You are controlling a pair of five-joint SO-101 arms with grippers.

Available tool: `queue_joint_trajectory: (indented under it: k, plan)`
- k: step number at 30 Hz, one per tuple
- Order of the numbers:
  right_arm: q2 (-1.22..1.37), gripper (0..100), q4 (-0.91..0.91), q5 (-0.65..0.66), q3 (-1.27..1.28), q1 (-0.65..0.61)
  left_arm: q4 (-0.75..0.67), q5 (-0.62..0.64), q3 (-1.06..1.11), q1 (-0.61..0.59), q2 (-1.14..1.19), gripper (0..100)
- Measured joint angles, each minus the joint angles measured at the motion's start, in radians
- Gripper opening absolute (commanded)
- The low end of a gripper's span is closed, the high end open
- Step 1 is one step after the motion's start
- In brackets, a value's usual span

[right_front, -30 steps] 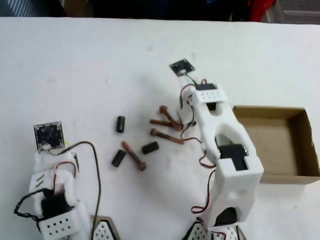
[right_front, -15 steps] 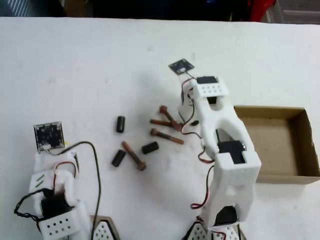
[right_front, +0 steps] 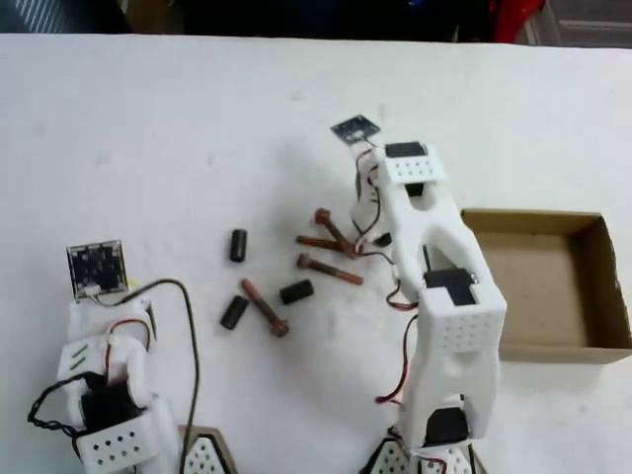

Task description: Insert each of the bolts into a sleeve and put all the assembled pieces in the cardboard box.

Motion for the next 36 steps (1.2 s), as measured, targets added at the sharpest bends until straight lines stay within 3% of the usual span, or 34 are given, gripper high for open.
queue_joint_trajectory:
  k: [3, 17, 23, 31, 36]
  plan:
    - [0.009, 2.8, 0.049, -0.002, -0.048, 0.000, 0.000, 0.000, 0.000, 0.000, 0.000, 2]
    - [-0.021, 2.3, 0.160, -0.054, -0.120, -0.002, 0.000, 0.000, 0.000, 0.000, 0.000, 2]
    - [-0.255, 2.4, 0.293, -0.054, -0.120, -0.002, 0.008, 0.000, 0.000, 0.003, 0.000, 2]
    - [-0.586, 2.5, 0.433, -0.054, -0.115, 0.015, 0.101, -0.087, 0.000, 0.144, 0.000, 2]
    - [-0.806, 2.4, 0.439, -0.052, 0.017, 0.009, 0.199, -0.091, -0.069, 0.186, 0.000, 2]
